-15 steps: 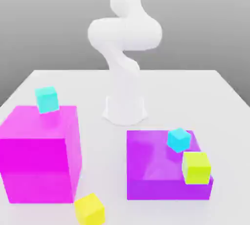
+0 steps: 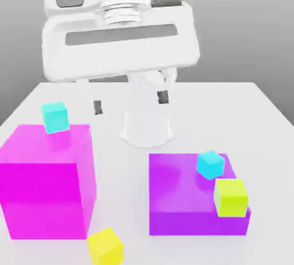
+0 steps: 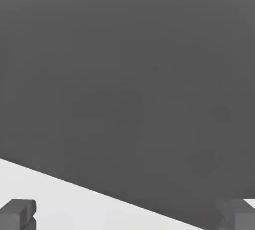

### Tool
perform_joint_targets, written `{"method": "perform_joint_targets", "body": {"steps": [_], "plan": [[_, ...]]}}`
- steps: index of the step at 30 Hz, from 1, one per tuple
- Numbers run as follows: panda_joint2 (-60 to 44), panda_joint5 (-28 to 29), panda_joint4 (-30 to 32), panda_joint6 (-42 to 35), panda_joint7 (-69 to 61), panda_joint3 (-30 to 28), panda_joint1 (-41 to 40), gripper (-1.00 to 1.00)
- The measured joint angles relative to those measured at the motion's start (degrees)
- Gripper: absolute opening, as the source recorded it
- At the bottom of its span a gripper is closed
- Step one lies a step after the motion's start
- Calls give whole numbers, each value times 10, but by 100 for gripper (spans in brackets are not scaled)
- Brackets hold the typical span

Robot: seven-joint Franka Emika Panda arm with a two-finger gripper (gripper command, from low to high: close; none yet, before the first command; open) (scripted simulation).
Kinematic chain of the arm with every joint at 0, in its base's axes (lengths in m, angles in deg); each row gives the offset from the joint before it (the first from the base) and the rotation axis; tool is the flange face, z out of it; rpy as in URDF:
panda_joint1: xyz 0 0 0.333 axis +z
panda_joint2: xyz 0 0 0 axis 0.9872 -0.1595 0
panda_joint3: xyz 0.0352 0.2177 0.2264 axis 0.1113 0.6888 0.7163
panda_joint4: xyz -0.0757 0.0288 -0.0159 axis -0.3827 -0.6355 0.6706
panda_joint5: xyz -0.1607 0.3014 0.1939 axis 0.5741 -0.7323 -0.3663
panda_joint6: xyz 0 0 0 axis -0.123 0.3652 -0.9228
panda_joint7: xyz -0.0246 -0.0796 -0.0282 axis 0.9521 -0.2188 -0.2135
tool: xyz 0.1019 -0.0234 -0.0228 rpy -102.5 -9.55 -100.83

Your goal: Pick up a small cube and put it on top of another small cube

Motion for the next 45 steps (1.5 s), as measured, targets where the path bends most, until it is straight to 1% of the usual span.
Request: {"method": "perform_joint_targets", "body": {"steps": [6, 9, 12, 16, 17, 24, 29, 36, 41, 45], "plan": [[-121, -19, 16, 45, -103, -8, -8, 0], [-177, -10, 26, 70, -142, -10, -16, 0], [-230, 14, 35, 98, -168, -16, -22, 0], [-312, -17, 23, 158, -204, 15, -49, 0], [-333, -27, 18, 174, -213, 28, -60, -100], [-338, -30, 17, 177, -215, 31, -62, -100], [-251, 23, 36, 109, -170, -6, -37, -100], [-218, 15, 32, 61, -54, -41, -32, -100], [-189, 53, 36, 46, 45, -59, -7, -100], [-153, 100, 42, 29, 137, -74, 7, -100]]}}
